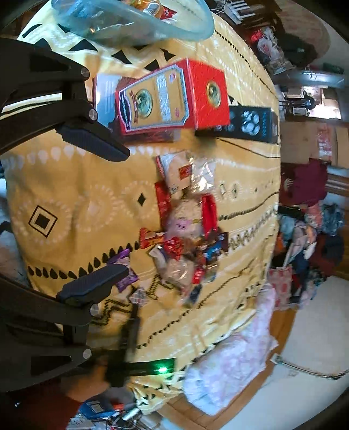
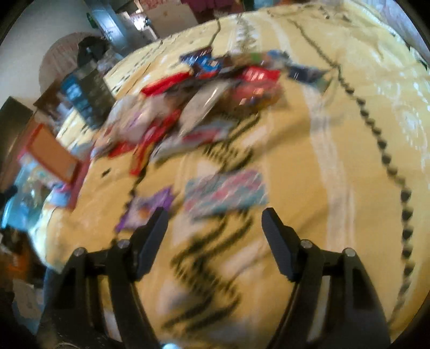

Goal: Organize snacks
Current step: 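Move both grippers back over the snack pile on the bed, then grasp the red MILK bar with the left gripper while the right grasps a purple packet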

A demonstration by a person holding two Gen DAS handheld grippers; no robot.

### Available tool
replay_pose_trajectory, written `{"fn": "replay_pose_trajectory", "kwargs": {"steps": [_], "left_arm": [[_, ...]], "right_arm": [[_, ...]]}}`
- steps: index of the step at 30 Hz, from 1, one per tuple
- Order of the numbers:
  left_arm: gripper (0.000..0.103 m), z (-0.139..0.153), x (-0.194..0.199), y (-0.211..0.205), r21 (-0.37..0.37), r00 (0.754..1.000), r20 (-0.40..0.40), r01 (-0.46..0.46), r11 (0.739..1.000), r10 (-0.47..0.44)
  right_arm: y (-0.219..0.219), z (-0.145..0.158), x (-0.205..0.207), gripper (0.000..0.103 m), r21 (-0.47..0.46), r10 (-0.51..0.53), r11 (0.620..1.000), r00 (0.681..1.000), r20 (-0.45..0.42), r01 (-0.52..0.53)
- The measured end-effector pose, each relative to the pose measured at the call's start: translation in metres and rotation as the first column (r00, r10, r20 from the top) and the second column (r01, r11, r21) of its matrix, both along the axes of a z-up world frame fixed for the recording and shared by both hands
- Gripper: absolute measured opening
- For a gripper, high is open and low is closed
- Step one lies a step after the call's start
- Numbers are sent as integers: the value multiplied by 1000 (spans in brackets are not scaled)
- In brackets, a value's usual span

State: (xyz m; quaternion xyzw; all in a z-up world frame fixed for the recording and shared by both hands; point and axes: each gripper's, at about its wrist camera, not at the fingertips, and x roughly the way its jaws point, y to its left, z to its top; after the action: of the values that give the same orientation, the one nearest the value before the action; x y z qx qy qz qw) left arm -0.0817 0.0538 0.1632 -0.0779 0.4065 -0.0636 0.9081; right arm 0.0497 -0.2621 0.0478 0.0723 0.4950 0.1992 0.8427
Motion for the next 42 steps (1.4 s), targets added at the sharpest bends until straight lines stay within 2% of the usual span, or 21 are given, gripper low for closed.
{"fn": "replay_pose_trajectory", "kwargs": {"steps": [2,5,7,10,12,13,15,17,21,22,24,26,29,31,32,35,36,37,38,41,42], "left_arm": [[80,-2,4,-7,16,1000,-15,6,1000,-6],[80,-5,7,-12,22,999,-36,13,1000,-12],[80,-6,9,-12,30,999,-42,13,999,-12],[80,-10,14,-15,37,998,-61,19,999,-17],[80,-11,17,-20,44,997,-68,27,999,-24],[80,-11,19,-23,47,997,-69,33,998,-30],[80,-10,21,-31,50,997,-65,51,997,-47],[80,-11,23,-35,56,996,-65,62,997,-58],[80,-15,21,-33,34,994,-88,67,997,-64],[80,-17,22,-31,20,993,-99,69,997,-66],[80,-20,22,-27,-5,991,-118,67,998,-67],[80,-22,21,-26,-23,989,-126,69,997,-72],[80,-23,18,-25,-50,987,-140,78,996,-84],[80,-24,17,-25,-58,985,-149,82,995,-90],[80,-25,17,-25,-58,984,-153,82,995,-90],[80,-29,19,-26,-64,982,-163,82,995,-92],[80,-30,20,-27,-70,982,-165,82,994,-93],[80,-31,21,-28,-73,982,-163,82,994,-93],[80,-34,23,-29,-73,983,-159,83,994,-94],[79,-45,38,-33,-87,983,-156,83,993,-95],[71,-48,44,-34,-96,983,-154,84,992,-98]], "right_arm": [[-5,-3,19,73,29,-23,999,1000,8,23],[-5,-3,29,69,-7,51,999,999,-2,-51],[-5,7,25,69,-82,123,989,992,32,-120],[-18,12,18,69,-265,146,957,984,100,-115],[-18,-2,17,69,-380,131,921,987,88,-88],[-14,-9,16,64,-404,138,909,988,69,-99],[6,-12,6,61,-384,207,907,977,50,-173],[25,1,-8,57,-193,309,935,950,42,-296],[28,33,-16,60,-79,333,942,935,122,-325],[36,36,-16,59,-81,415,910,902,116,-408],[58,35,-20,60,-187,542,835,833,113,-518],[80,27,-17,69,-192,653,749,755,52,-635],[105,1,-11,71,-268,758,611,648,-73,-745],[113,-11,-3,73,-290,785,556,607,-124,-779],[116,-15,4,73,-283,786,551,602,-138,-785],[114,-21,20,71,-228,763,600,634,-124,-767],[111,-21,24,62,-205,750,626,653,-108,-753],[106,-19,26,36,-183,727,661,682,-86,-728],[99,-18,27,21,-156,697,699,713,-71,-698],[75,-12,23,15,-84,612,787,791,-19,-611],[65,-9,19,15,-54,581,813,814,-4,-580]]}}
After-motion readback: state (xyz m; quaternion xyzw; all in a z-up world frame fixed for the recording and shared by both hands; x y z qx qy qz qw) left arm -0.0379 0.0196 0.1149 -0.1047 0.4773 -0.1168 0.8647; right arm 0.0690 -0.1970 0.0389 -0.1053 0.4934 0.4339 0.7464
